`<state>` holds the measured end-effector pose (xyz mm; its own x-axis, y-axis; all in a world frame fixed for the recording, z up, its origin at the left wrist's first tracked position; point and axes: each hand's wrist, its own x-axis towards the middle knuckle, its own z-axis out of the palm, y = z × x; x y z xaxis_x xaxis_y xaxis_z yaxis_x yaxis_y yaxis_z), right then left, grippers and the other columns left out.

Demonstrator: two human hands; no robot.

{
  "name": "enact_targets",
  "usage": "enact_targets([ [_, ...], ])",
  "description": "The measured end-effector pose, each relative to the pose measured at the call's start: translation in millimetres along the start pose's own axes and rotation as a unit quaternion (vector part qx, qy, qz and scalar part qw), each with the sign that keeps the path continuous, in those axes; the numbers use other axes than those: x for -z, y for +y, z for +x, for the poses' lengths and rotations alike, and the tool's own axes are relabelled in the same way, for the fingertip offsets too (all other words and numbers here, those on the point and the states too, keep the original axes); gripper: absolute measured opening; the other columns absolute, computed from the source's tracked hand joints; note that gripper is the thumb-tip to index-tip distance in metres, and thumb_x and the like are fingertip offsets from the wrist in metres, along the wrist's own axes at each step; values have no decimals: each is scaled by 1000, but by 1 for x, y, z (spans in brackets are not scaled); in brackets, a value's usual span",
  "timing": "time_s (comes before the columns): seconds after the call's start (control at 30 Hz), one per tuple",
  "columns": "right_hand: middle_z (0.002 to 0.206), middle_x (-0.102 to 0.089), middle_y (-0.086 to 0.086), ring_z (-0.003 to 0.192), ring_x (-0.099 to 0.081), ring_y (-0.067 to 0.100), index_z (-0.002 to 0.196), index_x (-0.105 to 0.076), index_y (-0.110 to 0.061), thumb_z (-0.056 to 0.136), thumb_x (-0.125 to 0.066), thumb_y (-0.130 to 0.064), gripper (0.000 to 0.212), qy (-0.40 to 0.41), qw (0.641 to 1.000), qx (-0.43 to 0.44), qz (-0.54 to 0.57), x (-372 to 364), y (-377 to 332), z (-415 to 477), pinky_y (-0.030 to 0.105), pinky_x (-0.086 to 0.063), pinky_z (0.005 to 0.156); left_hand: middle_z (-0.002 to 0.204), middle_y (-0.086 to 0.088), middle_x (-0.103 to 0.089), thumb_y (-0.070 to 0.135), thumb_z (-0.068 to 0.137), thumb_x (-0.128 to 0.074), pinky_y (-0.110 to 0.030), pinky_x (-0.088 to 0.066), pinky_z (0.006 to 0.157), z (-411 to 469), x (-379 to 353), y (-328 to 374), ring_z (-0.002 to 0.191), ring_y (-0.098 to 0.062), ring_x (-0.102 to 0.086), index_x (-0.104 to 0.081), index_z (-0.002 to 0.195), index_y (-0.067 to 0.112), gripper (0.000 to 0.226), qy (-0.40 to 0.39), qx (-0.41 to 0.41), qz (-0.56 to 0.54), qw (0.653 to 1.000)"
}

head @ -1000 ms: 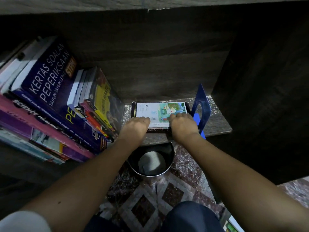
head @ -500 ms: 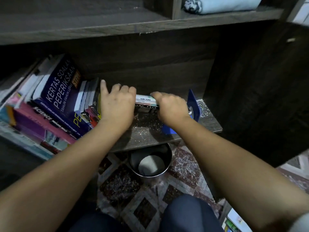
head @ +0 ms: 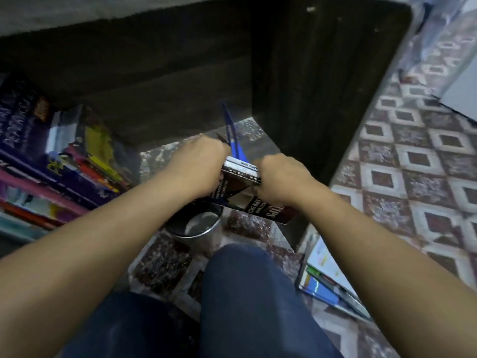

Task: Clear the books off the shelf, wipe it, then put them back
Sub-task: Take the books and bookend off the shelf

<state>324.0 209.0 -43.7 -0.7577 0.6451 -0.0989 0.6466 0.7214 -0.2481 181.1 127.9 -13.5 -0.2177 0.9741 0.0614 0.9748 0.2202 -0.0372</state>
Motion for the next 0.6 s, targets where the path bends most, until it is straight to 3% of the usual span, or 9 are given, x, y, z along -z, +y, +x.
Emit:
enact_targets([
  [0.1, 101, -64, 5, 94, -62, 32, 107, -60, -25, 82, -60, -33, 26, -16, 999, -46, 12, -15, 43, -42, 32, -42, 68, 95, -2, -66, 24, 80, -67, -29, -48, 75, 12, -11, 50, 97, -26, -63, -66, 101, 24, 20, -101, -87, -26, 991],
  [0.2, 97, -63, 6, 94, -62, 32, 107, -59, -25, 84, -61, -32, 24, -23, 995, -101, 9, -37, 81, -76, 33, -42, 68, 112, 2, -62, 39, 82, -66, -34, -48, 91, 25, -25, 100, 107, -20, -57, -62, 118, 25, 40, -137, -192, -77, 969],
  [0.37, 88, -61, 5, 81, -58, 30, 106, -59, -20, 87, -63, -38, 27, -42, 978, -205, -2, -77, 138, -107, 32, -38, 63, 116, 2, -56, 31, 90, -55, -39, -44, 92, 52, -46, 170, 112, -21, -50, -60, 119, 24, 30, -25, -333, -19, 943],
  [0.47, 65, -41, -3, 59, -43, 22, 108, -57, -21, 92, -53, -15, 18, -31, 964, -264, -34, -105, 170, -113, 30, -36, 57, 111, 0, -58, 19, 92, -53, -37, -34, 96, 70, -62, 199, 110, -23, -49, -61, 116, 19, 25, 61, -398, 89, 911],
  [0.53, 63, -38, -4, 56, -41, 20, 114, -54, -25, 90, -50, -5, 31, -16, 956, -287, -50, -121, 189, -114, 30, -34, 59, 113, -3, -57, 11, 91, -50, -42, -23, 110, 83, -74, 210, 115, -25, -46, -60, 117, 17, 29, 73, -409, 159, 896],
  [0.6, 71, -48, -2, 69, -52, 25, 119, -53, -25, 87, -51, -1, 41, 5, 949, -309, -62, -136, 206, -114, 31, -36, 66, 122, -7, -53, 8, 90, -47, -49, -1, 118, 95, -82, 220, 126, -28, -39, -56, 122, 14, 33, 42, -380, 226, 896],
])
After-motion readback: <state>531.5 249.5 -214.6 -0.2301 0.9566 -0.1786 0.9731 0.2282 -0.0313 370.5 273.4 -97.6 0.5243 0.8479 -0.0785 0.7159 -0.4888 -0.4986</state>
